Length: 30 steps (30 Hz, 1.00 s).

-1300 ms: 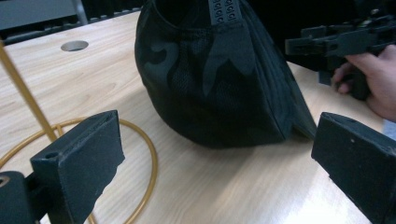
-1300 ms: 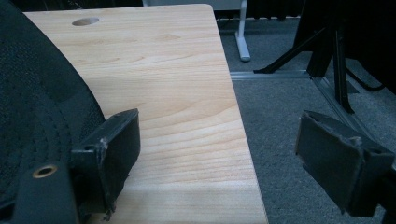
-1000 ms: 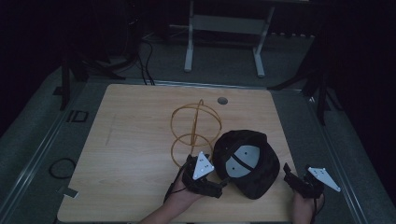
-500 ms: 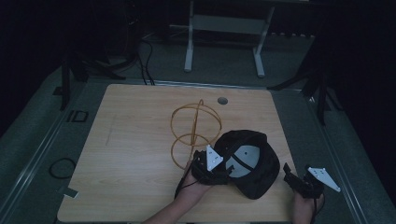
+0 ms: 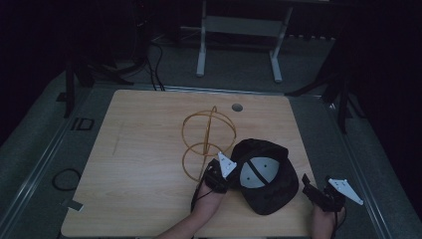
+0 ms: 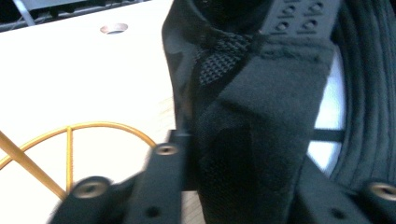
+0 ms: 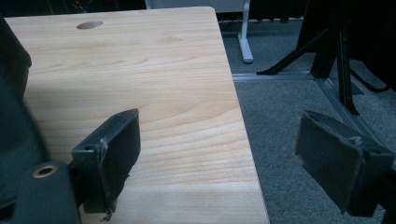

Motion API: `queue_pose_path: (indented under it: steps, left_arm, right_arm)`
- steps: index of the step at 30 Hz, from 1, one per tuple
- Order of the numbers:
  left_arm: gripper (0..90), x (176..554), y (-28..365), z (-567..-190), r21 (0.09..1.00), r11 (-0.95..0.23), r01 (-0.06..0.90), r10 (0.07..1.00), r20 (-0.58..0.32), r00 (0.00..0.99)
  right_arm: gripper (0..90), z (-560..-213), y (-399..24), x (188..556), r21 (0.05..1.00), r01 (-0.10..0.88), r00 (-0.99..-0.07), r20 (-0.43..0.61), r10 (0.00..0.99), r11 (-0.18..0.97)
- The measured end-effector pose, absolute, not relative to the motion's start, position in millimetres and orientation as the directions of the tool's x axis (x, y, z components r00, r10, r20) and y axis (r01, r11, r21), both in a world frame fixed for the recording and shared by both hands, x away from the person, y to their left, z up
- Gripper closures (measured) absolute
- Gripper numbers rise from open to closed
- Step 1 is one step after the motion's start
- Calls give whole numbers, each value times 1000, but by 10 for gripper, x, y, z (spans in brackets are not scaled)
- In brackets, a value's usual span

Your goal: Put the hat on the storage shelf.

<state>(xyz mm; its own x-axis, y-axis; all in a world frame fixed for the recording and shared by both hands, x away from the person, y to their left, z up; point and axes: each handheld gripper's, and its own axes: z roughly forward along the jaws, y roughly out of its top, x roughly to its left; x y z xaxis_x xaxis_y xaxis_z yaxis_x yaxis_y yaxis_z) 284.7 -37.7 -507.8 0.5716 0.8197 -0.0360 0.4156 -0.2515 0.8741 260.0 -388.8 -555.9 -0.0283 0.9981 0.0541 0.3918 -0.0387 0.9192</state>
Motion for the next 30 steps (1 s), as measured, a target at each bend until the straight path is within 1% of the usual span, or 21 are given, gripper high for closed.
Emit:
queue_pose_path:
  steps: [2,5,8,10,12,13,21,30]
  left_arm:
    - [855,2848,-384,-5068,877,-262,403,815,-23,580]
    - [885,2837,-400,-5041,885,-273,378,812,1,584]
    - [890,2805,-440,-4989,892,-294,344,807,39,590]
    - [892,2773,-455,-4933,902,-289,321,803,45,594]
    - [893,2735,-467,-4856,911,-300,283,793,74,604]
    - [893,2718,-465,-4800,916,-293,273,785,67,616]
    - [895,2575,-439,-4461,940,-292,176,736,103,669]
    - [895,2463,-326,-4228,953,-282,106,712,134,690]
  right_arm:
    - [142,-5559,-3890,2601,919,391,-29,54,998,-39]
    - [143,-5559,-3889,2599,919,391,-30,56,998,-40]
    - [143,-5559,-3893,2599,920,390,-29,58,998,-42]
    - [144,-5559,-3895,2599,919,391,-29,60,998,-43]
    - [144,-5559,-3896,2598,920,390,-29,60,998,-44]
    - [144,-5559,-3897,2597,920,389,-29,61,998,-45]
    - [144,-5558,-3896,2597,919,391,-25,63,998,-48]
    - [144,-5559,-3900,2600,920,391,-27,59,998,-44]
